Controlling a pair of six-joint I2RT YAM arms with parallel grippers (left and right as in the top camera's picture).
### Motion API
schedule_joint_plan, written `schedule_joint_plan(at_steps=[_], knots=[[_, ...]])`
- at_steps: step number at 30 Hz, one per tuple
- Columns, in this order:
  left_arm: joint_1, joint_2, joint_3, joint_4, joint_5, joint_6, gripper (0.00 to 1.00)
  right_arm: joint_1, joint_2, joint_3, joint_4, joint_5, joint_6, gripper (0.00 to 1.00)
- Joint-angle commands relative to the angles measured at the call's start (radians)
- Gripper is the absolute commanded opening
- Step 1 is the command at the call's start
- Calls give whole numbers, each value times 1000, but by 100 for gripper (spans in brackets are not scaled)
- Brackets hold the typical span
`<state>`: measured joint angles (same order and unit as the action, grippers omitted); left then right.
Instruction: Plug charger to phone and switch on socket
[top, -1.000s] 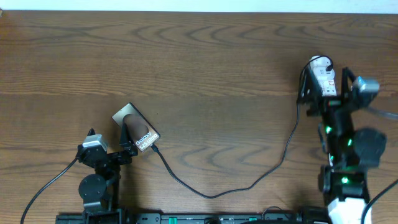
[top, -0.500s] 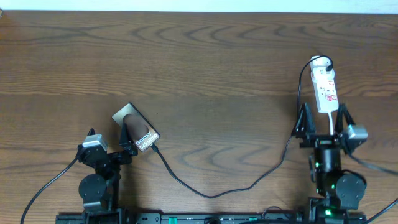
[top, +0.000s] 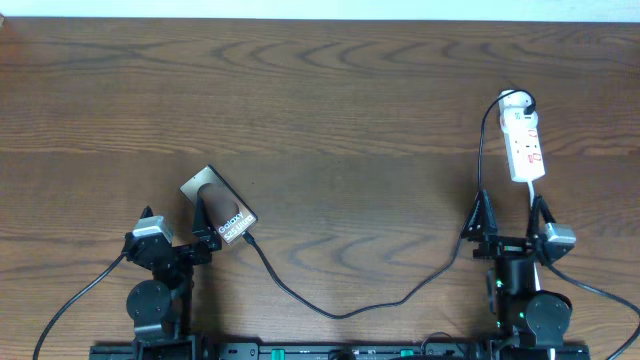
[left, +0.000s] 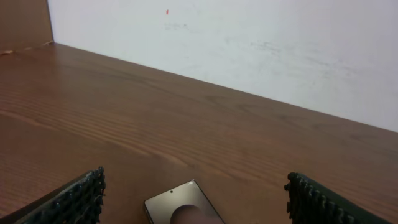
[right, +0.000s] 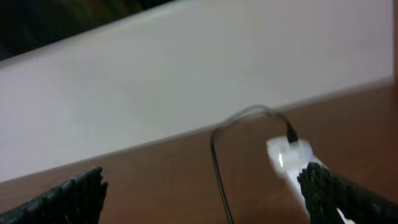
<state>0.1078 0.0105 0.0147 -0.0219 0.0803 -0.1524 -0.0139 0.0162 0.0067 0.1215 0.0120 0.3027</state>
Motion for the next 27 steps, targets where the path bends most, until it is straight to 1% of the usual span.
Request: schedule_joint_plan(at_steps=[1,2,3,9,12,13,14,18,25,27], knots=[[4,-6,-10,-42,24,10,91,49,-11,-1,-130,198,210,99],[4,-6,-10,-42,24,10,91,59,-11,-2,-169,237,272,99],[4,-6,-10,-42,24,10,91,70,-11,-1,-175,253,285,99],[4,-6,-10,-42,24,10,91,87,-11,-2,-170,266,227,99],[4,-6,-10,-42,24,10,91,88,-11,-2,-171,246,158,99],[4,-6,-10,-42,24,10,91,88,-11,-2,-172,235,125,99],[4,-6,-10,-42,24,10,92,88,-11,-2,-175,216,62,99],[4,-6,-10,-42,24,10,91,88,-11,-2,-179,178,-49,99],[4,-6,-10,-42,24,10,91,88,-11,-2,-185,134,-169,99],[4,-6,-10,-42,24,10,91,88,-11,-2,-185,134,-170,99]])
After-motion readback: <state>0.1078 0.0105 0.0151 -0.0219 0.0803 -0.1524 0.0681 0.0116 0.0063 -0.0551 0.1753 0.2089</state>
